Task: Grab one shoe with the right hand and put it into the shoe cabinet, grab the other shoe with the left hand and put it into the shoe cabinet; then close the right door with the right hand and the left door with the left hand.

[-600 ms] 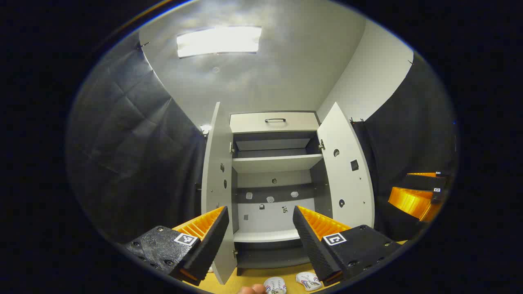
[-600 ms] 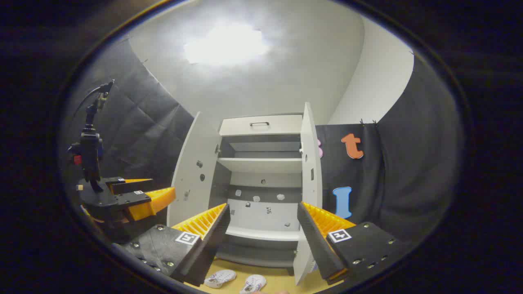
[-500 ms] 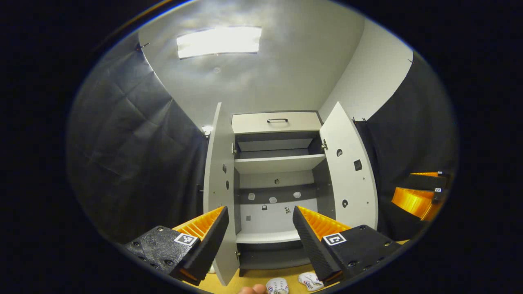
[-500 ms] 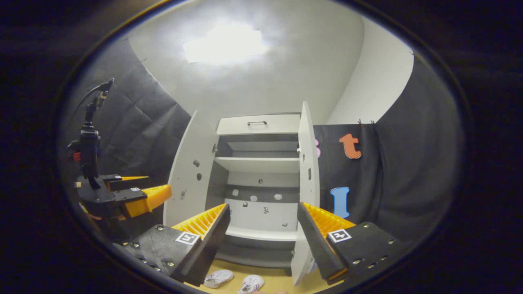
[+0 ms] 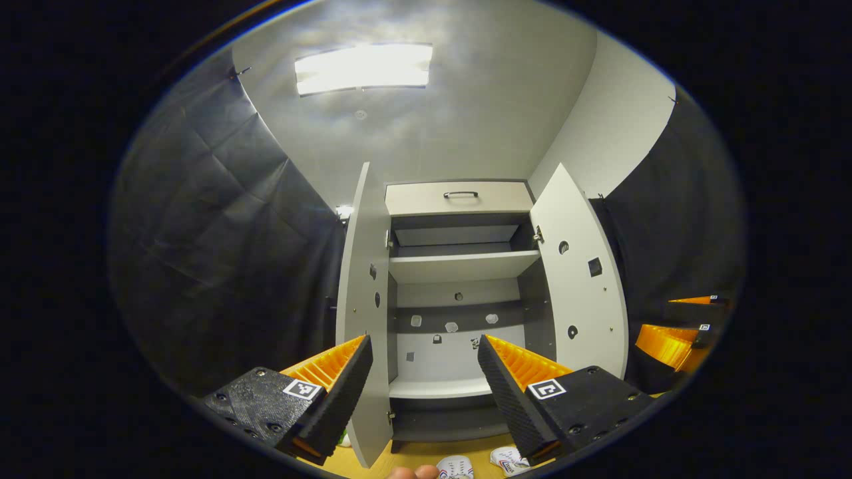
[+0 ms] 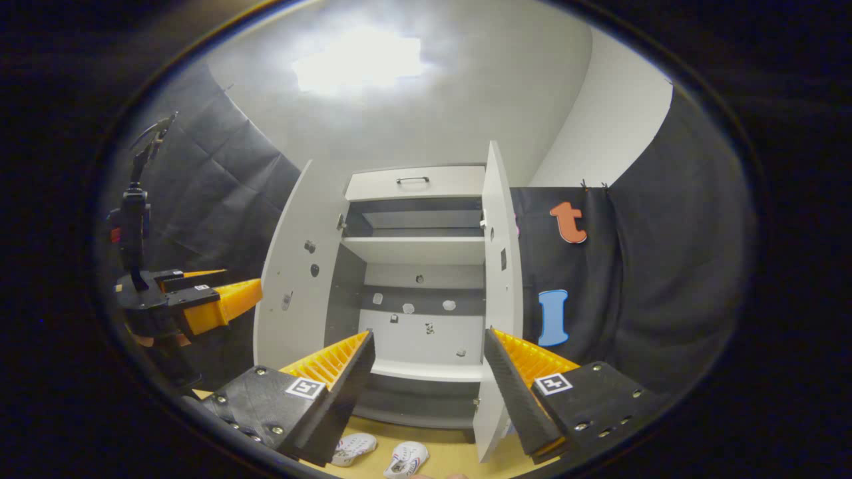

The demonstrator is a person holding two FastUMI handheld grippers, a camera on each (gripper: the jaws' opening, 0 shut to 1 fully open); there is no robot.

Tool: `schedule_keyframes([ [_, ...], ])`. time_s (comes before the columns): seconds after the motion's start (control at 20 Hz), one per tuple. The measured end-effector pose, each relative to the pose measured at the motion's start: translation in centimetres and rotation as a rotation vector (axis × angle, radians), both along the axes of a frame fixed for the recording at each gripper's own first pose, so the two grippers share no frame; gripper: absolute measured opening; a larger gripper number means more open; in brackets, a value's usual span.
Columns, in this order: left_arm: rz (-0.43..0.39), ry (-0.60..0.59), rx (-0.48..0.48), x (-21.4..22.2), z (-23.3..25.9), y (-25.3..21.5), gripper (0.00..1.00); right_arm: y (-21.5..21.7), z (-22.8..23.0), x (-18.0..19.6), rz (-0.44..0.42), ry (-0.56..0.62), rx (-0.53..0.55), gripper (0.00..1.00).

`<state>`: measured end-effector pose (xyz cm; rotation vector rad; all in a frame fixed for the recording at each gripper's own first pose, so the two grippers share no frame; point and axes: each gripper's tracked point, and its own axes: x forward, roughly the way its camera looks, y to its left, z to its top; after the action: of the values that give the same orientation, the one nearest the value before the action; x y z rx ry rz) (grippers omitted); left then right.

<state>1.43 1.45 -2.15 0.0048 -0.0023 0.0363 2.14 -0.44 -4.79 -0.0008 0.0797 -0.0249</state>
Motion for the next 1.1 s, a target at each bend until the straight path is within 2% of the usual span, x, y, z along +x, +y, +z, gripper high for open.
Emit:
schedule_keyframes([
  [0.4,-0.03,0.095,-0.02,1.0,-6.8,-0.1,0.97,1.6,-9.0,1.8,0.014,0.135,0.001,0.98],
  [0.75,-0.018,0.123,-0.026,1.8,-10.6,2.0,0.97,3.6,-20.6,2.8,0.016,0.294,-0.016,0.99],
  [0.8,-0.015,0.125,-0.029,1.7,-10.9,2.3,0.95,3.8,-22.5,2.9,0.014,0.327,-0.016,0.95],
  [0.85,-0.013,0.128,-0.029,1.6,-11.2,2.6,0.97,4.2,-24.5,2.8,0.016,0.361,-0.012,0.97],
  [0.9,-0.014,0.133,-0.028,1.5,-11.5,2.8,0.97,4.5,-26.4,2.7,0.014,0.4,-0.01,0.95],
  [0.95,-0.015,0.135,-0.025,1.3,-11.7,2.9,0.97,5.0,-28.4,2.6,0.023,0.441,-0.003,0.88],
  [1.0,-0.017,0.137,-0.022,1.1,-11.8,3.1,0.97,5.5,-30.4,2.3,0.028,0.487,0.0,0.89],
  [1.05,-0.017,0.134,-0.02,0.9,-11.8,3.2,0.95,6.0,-32.3,2.0,0.038,0.531,0.001,0.8],
  [1.1,-0.018,0.133,-0.02,0.7,-11.8,3.4,0.95,6.7,-34.0,1.8,0.052,0.569,0.006,0.8],
])
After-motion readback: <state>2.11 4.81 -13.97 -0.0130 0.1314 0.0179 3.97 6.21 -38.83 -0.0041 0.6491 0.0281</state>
